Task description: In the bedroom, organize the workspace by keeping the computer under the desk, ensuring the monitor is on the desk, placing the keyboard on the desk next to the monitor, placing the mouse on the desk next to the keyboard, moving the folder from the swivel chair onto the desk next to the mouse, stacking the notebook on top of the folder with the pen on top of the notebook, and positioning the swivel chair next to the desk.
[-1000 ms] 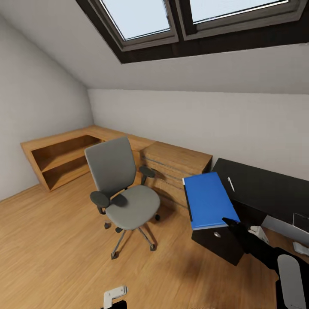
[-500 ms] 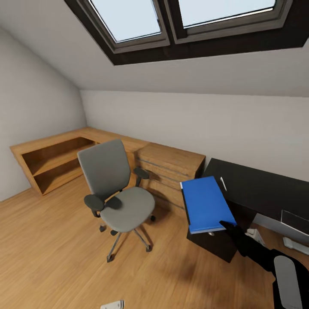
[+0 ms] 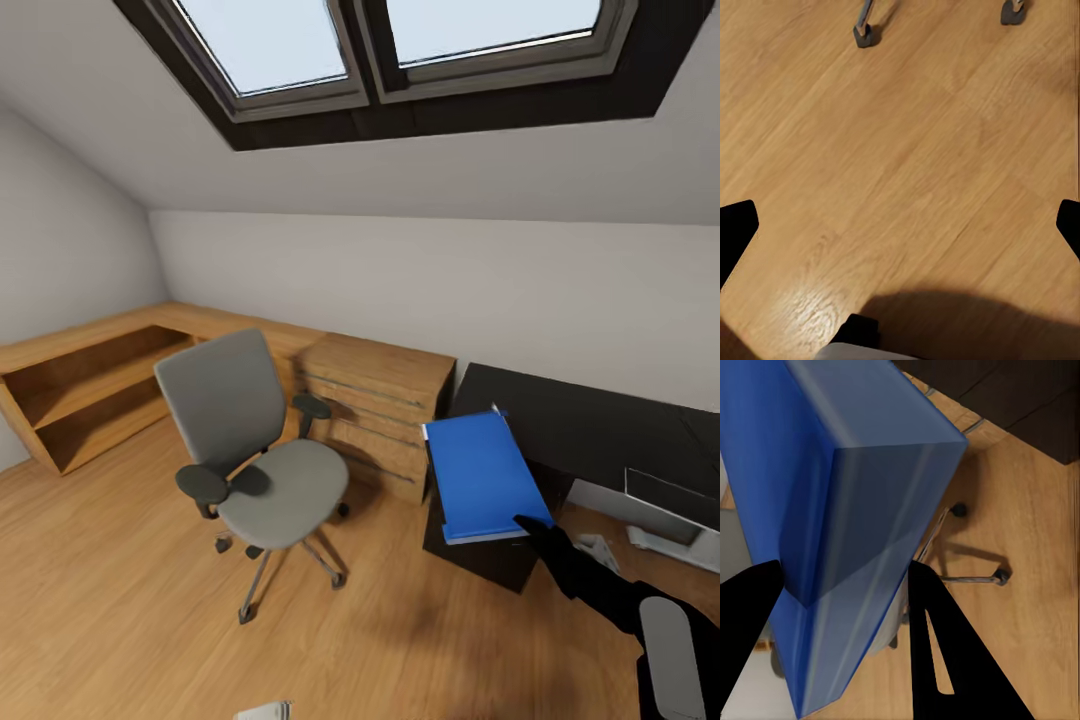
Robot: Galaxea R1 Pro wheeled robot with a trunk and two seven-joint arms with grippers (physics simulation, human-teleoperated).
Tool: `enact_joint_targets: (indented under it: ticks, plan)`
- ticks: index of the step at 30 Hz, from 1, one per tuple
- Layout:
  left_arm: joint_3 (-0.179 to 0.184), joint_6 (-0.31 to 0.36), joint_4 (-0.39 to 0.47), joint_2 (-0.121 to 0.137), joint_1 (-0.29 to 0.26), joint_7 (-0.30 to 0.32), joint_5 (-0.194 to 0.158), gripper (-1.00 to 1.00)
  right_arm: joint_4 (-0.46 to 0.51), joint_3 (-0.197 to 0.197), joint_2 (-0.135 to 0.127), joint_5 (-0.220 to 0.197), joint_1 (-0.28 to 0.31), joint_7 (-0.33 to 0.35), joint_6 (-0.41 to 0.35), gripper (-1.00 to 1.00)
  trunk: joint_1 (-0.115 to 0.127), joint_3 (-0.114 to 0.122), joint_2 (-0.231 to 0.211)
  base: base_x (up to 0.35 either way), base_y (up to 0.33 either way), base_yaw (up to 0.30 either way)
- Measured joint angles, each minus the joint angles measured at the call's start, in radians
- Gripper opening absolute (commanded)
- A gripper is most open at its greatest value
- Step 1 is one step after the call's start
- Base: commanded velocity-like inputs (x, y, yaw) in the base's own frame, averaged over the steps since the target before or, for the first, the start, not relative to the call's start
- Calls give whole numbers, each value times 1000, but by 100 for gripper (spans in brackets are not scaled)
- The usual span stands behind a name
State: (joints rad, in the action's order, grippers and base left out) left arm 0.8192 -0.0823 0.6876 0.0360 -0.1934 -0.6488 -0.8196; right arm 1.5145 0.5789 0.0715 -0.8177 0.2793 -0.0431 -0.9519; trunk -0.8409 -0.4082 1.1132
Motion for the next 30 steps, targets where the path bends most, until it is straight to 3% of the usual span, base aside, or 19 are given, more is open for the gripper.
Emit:
enact_joint_targets:
  ticks: [6,12,18,30]
  plan:
    - [1,0,-4,-1,0,0,2,100,0,14,-4,1,0,0,1,-100,0,0,0,10,11,-298]
    - [1,0,-6,-1,0,2,0,100,-1,29,-30,6,0,1,4,-100,0,0,0,274,0,-299]
    - [1,0,-6,-1,0,2,0,100,-1,47,-37,2,0,1,7,-100,0,0,0,260,0,-299]
    - [2,0,-6,-2,0,2,0,100,-3,59,-53,1,0,-1,8,-100,0,0,0,26,0,-299]
